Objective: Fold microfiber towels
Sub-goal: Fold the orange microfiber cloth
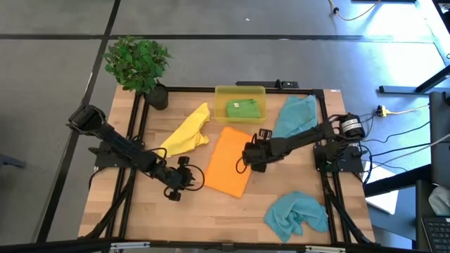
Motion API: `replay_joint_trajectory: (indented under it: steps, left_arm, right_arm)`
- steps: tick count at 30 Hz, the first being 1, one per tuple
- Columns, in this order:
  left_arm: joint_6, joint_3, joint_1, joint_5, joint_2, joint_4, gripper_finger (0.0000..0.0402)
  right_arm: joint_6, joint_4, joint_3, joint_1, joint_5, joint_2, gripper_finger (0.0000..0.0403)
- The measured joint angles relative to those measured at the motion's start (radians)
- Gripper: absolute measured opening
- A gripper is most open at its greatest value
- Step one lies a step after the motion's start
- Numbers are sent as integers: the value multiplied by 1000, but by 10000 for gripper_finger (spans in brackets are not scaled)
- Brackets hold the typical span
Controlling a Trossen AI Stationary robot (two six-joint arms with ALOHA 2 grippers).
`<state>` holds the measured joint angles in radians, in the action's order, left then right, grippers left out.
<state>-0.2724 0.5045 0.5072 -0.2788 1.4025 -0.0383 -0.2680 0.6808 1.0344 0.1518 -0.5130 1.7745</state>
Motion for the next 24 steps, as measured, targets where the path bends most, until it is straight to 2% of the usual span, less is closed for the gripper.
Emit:
replay_joint_trajectory:
  steps: [7,10,14,18,24]
  left_arm:
    - [-3,0,18,-59,0,-14,92]
    - [-3,0,20,-76,0,-50,92]
    - [-6,0,21,-77,0,-100,92]
    - [-6,0,36,-101,0,-162,92]
    - [-5,0,39,-122,0,-202,92]
  right_arm:
    - [-136,-14,0,138,40,-53,87]
    - [-106,-130,0,226,78,-51,87]
    - [8,-373,-26,335,114,-45,94]
    - [45,-528,-33,407,127,-45,133]
    - [113,-614,-34,448,121,5,230]
